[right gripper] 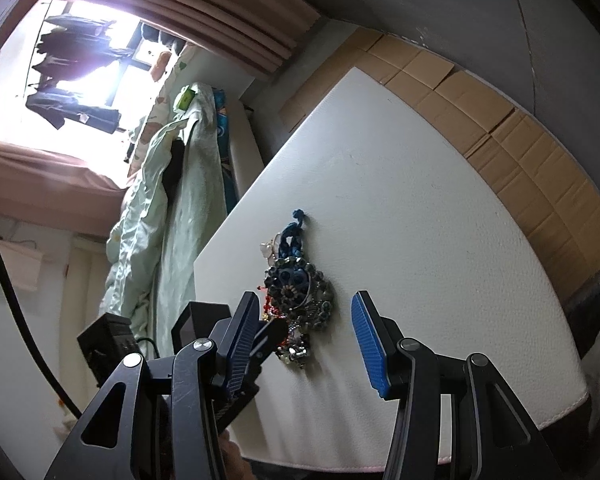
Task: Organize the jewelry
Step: 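Reach into the pile and grasp the red string bracelet with the left gripper, then drop the red bracelet into the box with the left gripper while the right gripper grasps the dark bead bracelet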
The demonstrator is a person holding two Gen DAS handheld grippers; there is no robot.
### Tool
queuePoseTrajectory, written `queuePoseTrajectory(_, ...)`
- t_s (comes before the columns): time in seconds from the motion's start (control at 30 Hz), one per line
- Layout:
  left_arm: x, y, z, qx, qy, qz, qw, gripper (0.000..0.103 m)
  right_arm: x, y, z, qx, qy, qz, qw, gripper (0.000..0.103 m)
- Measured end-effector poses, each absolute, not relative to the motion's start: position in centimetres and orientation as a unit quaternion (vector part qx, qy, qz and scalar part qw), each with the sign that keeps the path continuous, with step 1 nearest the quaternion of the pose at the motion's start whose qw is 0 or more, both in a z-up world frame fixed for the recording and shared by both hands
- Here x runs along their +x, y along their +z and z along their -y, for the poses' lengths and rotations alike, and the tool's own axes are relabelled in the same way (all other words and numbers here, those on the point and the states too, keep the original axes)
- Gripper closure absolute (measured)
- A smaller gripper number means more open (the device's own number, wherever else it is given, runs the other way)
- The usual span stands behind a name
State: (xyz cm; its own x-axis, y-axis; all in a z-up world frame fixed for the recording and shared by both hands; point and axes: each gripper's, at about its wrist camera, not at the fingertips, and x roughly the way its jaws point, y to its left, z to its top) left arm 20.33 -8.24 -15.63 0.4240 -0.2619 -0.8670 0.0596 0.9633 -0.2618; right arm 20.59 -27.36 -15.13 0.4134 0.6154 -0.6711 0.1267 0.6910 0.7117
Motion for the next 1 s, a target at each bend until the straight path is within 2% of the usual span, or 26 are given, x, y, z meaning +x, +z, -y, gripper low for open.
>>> queuePoseTrajectory(0.23, 20.2, -15.8, 8.4, -0.097, -0.102, -0.529, 0.837, 0.1, 21.1, -15.7, 26.5, 0.342, 0.149, -0.528, 0.763, 0.054)
queuePoseTrajectory(0.6, 19.6, -13.4, 5.7, -0.151, -0.104, -0.497, 0.848, 0.101, 22.2, -16.6, 23.2, 0.253, 0.134, -0.549, 0.785, 0.057)
queuePoseTrajectory(0.73, 19.4, -12.6, 4.1, -0.178, -0.099, -0.486, 0.85, 0.101, 22.6, -16.9, 21.8, 0.22, 0.129, -0.554, 0.792, 0.068)
queuePoseTrajectory(1.0, 18.5, -10.8, 1.3, -0.21, -0.101, -0.46, 0.857, 0.101, 23.2, -17.8, 19.6, 0.143, 0.102, -0.569, 0.804, 0.075)
